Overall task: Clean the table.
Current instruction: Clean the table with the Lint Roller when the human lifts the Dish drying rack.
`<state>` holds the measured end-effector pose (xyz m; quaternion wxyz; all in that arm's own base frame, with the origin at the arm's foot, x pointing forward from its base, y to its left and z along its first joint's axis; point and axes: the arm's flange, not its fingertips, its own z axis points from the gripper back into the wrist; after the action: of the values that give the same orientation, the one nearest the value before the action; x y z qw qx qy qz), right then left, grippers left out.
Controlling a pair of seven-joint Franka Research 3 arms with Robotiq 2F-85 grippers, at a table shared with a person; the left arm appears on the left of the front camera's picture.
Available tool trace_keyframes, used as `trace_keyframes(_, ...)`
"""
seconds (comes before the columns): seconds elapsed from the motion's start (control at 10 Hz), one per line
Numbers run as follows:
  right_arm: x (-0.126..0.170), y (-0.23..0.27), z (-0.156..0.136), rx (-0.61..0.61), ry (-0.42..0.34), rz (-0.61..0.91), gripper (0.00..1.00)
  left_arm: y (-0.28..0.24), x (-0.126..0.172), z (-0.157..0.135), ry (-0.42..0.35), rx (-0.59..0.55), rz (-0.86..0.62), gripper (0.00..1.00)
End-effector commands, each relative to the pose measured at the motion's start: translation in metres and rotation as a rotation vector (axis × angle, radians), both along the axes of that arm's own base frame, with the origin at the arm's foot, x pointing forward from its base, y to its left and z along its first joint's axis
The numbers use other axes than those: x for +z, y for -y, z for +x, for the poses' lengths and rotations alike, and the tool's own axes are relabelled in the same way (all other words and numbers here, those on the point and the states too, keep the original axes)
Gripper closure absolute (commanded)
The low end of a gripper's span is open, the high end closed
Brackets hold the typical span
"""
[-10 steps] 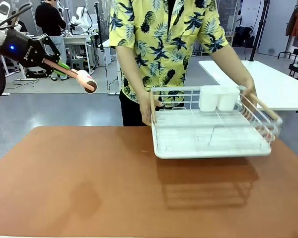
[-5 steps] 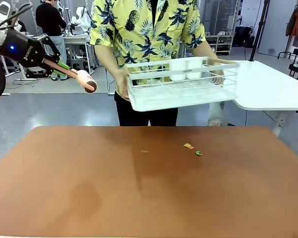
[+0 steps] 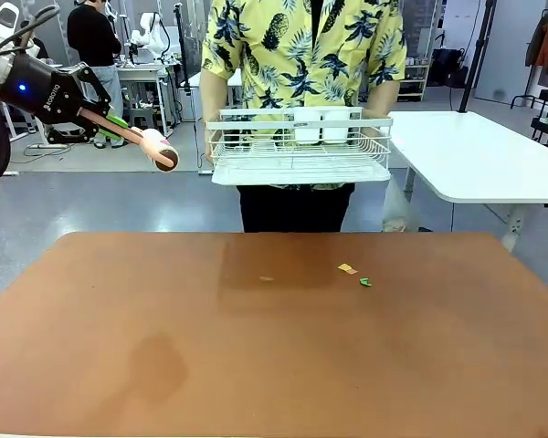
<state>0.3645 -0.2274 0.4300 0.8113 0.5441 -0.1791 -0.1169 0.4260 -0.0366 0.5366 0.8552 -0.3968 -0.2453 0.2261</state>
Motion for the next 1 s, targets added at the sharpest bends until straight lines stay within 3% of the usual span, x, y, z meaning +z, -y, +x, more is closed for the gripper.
trace_keyframes(0.0, 0.002, 0.000, 0.000, 0.004, 0.020, 0.005, 0.00, -0.003, 0.020, -0.001, 0.040, -0.065, -0.017, 0.79)
trace_keyframes(0.1, 0.002, 0.000, 0.000, 0.004, 0.020, 0.005, 0.00, -0.010, 0.051, 0.003, 0.130, -0.182, 0.076, 0.79)
trace_keyframes(0.3, 0.002, 0.000, 0.000, 0.004, 0.020, 0.005, 0.00, -0.020, 0.098, 0.030, 0.155, -0.487, 0.297, 0.79)
trace_keyframes(0.4, 0.002, 0.000, 0.000, 0.004, 0.020, 0.005, 0.00, -0.020, 0.103, 0.046, 0.142, -0.642, 0.365, 0.79)
trace_keyframes(0.5, 0.002, 0.000, 0.000, 0.004, 0.020, 0.005, 0.00, -0.018, 0.098, 0.063, 0.181, -0.715, 0.440, 0.79)
trace_keyframes(0.7, 0.002, 0.000, 0.000, 0.004, 0.020, 0.005, 0.00, -0.012, 0.076, 0.076, 0.256, -0.804, 0.453, 0.79)
trace_keyframes(0.9, 0.002, 0.000, 0.000, 0.004, 0.020, 0.005, 0.00, -0.011, 0.081, 0.071, 0.285, -0.671, 0.402, 0.79)
